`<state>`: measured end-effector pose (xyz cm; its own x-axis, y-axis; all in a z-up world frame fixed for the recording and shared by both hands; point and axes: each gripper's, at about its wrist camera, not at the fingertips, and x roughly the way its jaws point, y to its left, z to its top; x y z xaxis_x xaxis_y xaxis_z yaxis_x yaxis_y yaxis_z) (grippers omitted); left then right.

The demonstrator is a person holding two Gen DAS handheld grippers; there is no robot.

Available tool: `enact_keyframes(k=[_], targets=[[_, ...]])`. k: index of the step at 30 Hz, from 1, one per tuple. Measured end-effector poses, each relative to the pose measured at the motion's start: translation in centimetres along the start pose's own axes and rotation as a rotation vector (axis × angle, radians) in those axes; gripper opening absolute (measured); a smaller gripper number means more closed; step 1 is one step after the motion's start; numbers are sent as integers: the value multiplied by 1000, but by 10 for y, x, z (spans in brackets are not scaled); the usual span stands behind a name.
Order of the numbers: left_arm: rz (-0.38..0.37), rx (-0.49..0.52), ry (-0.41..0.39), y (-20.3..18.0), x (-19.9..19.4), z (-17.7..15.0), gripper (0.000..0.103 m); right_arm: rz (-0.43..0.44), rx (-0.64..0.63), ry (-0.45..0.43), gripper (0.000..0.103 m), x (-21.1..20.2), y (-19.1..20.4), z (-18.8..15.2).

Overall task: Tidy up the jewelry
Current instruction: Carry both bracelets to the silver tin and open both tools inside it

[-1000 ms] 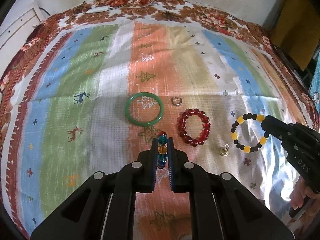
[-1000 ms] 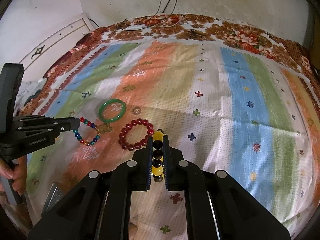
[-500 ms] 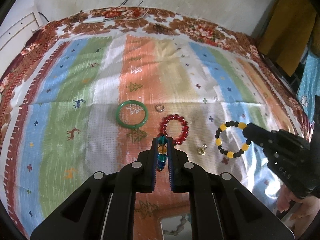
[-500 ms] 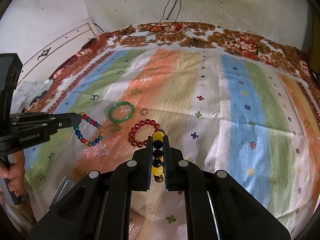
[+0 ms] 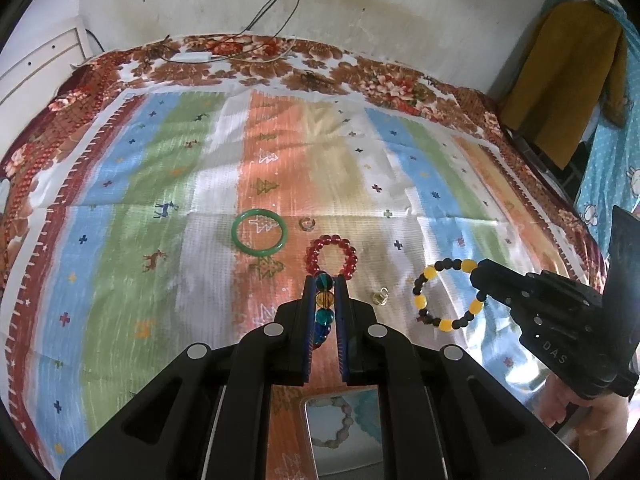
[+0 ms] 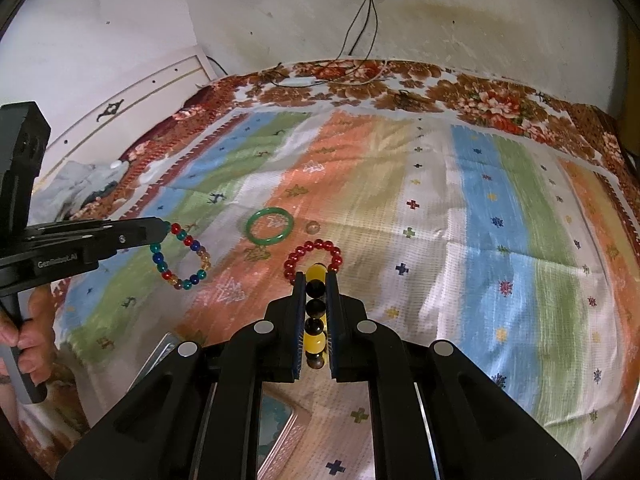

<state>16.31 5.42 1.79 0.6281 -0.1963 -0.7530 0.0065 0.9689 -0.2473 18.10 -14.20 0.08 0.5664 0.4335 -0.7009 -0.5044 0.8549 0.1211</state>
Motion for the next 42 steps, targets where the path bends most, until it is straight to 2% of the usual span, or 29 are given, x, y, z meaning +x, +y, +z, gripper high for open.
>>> enact_keyframes(k=[16, 28, 34, 39, 42], targets=[[-50, 19, -75, -16, -44, -24, 9, 56, -35, -65, 10, -42, 32, -12], [-77, 46, -96, -27, -64, -46, 9, 84, -40, -47, 10, -54, 39, -31], [-77, 51, -89, -29, -66, -59, 9, 102, -31, -22, 10, -54, 40, -39], [-94, 46, -53, -27, -61, -65, 9, 119, -18, 8, 10, -51, 42, -45], [-96, -4, -33, -21, -57, -66, 9, 130, 13, 27, 11, -48, 38, -46]])
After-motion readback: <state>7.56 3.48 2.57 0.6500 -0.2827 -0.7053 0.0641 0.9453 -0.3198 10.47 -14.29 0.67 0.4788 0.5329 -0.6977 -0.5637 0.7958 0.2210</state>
